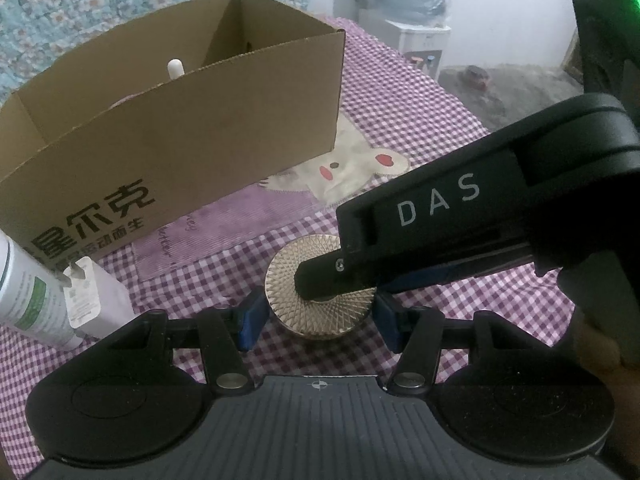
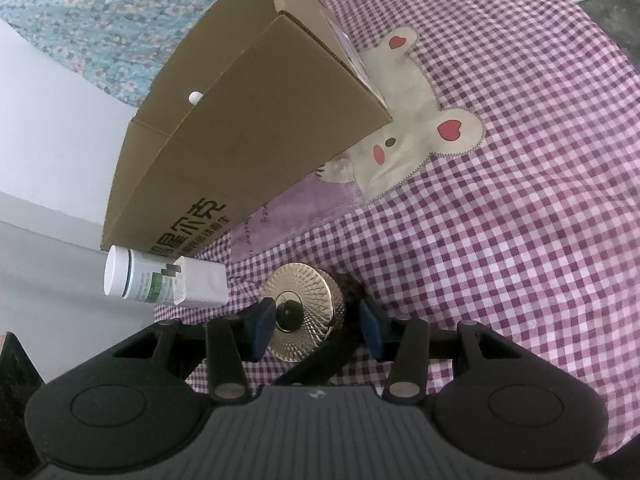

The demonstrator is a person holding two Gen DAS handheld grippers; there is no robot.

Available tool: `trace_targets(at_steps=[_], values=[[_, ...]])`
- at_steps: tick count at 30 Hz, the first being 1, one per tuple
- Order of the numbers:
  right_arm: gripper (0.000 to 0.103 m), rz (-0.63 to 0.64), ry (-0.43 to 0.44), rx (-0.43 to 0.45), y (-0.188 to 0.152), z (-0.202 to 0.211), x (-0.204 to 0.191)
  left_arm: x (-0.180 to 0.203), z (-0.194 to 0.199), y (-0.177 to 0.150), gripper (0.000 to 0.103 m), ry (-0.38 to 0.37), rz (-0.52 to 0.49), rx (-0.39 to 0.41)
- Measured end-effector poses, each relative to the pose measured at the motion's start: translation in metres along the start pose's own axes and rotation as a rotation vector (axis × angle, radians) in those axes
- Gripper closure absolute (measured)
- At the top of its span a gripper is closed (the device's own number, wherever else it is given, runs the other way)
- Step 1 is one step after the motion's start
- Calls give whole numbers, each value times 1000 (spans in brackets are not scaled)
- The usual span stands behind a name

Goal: Organize rigid objects
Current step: 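Carry the gold-lidded jar with the right tool over into the box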

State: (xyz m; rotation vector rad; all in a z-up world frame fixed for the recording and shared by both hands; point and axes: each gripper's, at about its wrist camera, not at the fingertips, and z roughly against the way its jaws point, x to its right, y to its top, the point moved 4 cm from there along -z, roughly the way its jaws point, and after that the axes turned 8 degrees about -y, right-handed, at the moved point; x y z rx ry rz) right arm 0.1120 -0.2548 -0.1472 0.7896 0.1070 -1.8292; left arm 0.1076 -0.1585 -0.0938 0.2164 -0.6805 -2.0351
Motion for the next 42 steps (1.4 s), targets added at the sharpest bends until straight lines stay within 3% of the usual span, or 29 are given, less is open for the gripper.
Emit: trace_targets(at_steps=[42], values=[[53,6,15,-8,5,-1,-5,-8,1,4,47,8,36,5]])
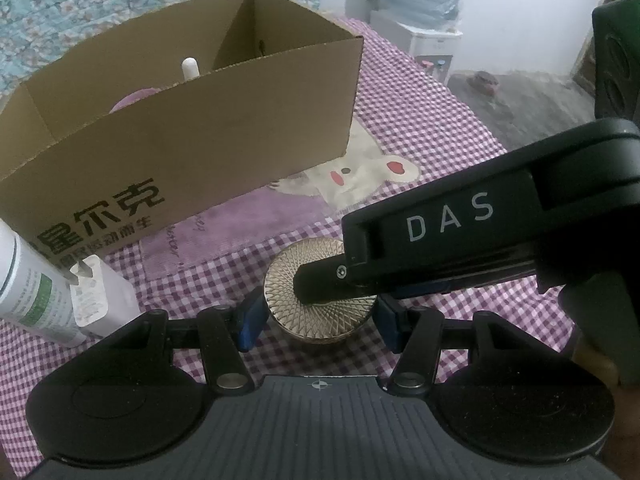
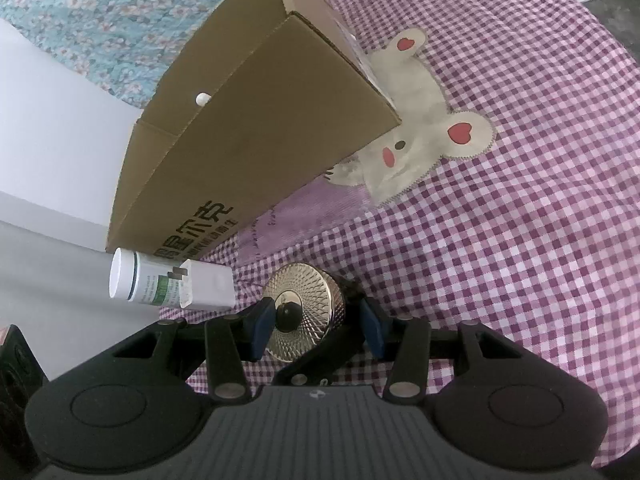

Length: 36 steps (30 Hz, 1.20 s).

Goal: Organize rigid objects
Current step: 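Carry the gold-lidded jar with the right tool over into the box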

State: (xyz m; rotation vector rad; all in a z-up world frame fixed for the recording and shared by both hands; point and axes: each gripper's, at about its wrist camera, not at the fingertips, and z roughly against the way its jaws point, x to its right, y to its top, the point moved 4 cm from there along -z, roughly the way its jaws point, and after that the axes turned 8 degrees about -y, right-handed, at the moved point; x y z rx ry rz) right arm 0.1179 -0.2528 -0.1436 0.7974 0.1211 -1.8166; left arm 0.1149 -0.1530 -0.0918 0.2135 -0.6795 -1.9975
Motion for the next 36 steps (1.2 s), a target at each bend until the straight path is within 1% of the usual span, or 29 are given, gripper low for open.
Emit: trace_targets(at_steps=[12,20,27,36], values=[[53,21,5,17,4,6,-8,1,9,1,47,6,-4,19],[53,34,10,48,1,27,-17,4,26,5,47,11,-11,54],[53,66,24,95,-2,52,-37,5,53,9,47,21,-12,111],[53,126,81,152,-10,80,-68,2,95,15,47,66,-8,172]])
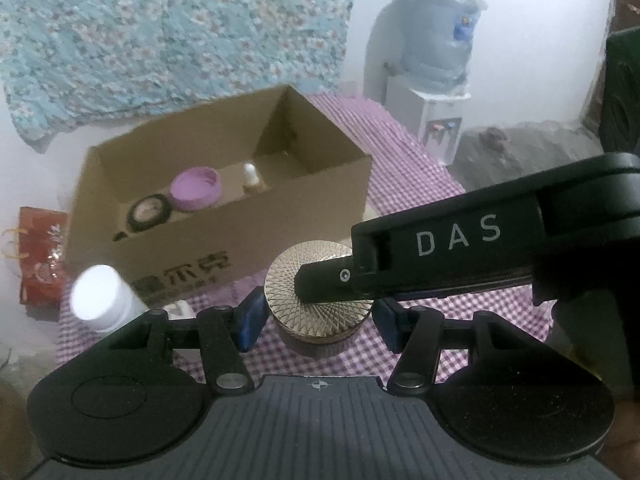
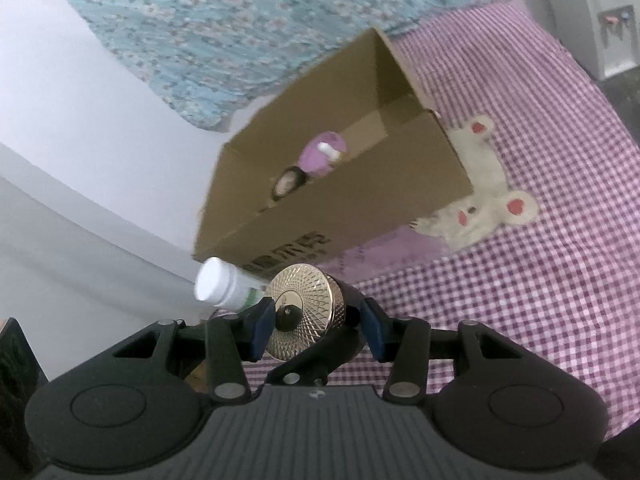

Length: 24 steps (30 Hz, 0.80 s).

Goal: Organize rigid objects
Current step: 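Carry the gold-lidded jar with the right tool over into the box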

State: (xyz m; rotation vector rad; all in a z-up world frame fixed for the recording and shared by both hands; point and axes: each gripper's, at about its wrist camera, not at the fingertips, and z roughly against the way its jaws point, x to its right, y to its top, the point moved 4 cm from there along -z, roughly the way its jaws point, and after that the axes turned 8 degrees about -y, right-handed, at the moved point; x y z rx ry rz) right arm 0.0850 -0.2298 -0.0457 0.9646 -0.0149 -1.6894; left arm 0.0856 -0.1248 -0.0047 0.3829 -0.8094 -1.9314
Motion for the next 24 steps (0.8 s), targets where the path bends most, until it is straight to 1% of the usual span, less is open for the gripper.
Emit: trace_targets(at_steps=[4,7,10,14,19,22,24], values=[[53,27,20,9,4,6,-18,-7,16,8,47,21,10,21],[53,44,35,6,14,9,-32,-12,25,19,47,39,13,40],[53,68,55,8,32,12,-48,-20,32,39,47,60,17,57],[53,112,77,5,66,13,-72,-35,35,73,47,69,39,66],[52,160,66,-19,113,-1,-92,-59,20,112,47,56,76,53],[52,173,46,-44,136,-19,-96,-70,1,126,47,56,99,19],[52,164,39,-66,148,-35,-91,-78,-19,134,47,58,118,-16]])
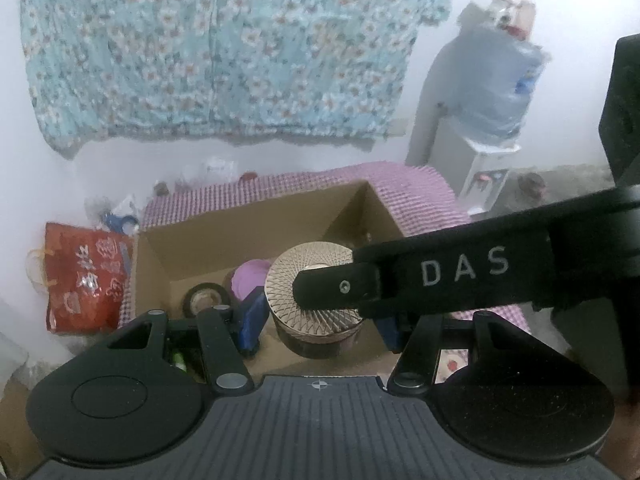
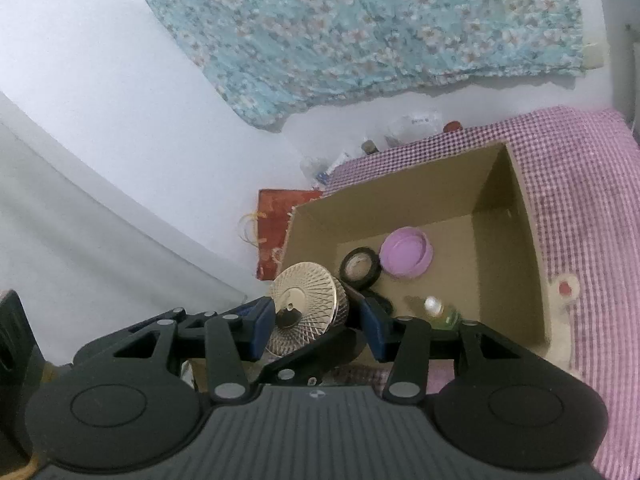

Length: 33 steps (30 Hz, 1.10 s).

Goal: Organize rigid objects
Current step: 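Carry the gold-lidded jar with the right tool over into the box, then lower the jar into the box and open the right tool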

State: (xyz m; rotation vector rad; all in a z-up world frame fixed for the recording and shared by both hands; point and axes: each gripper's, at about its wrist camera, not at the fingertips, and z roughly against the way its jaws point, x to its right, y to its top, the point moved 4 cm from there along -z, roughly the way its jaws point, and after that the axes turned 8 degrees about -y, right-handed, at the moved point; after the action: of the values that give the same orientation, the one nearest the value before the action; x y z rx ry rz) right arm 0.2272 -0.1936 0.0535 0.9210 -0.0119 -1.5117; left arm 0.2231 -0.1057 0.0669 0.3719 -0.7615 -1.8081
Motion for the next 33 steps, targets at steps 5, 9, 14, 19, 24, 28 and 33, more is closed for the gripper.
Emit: trace_targets(at_steps=[5,9,14,19,24,28,33], values=[[51,-21,-16,-74,26,-48,25,-16,-49,11,47,10,56,-85],[51,-41,-20,-149,37,-89,46,-28,-82,10,47,27,100,-147],[51,-47,-35,-228,40,-130,64,-40,-116,0,47,51,138,-224],[51,-27,-55,-266,40,-153,69,-46,-131,-6,47,59,175,-259],[51,-28,-64,-287,39,-165,74,-51,-142,-9,47,64,205,-284],[51,-21,-85,-297,36,-172,77,-50,-150,-10,47,59,222,-308],[52,-20,-100,-304,33,-177,80,-47,-151,-12,46,69,213,-312]])
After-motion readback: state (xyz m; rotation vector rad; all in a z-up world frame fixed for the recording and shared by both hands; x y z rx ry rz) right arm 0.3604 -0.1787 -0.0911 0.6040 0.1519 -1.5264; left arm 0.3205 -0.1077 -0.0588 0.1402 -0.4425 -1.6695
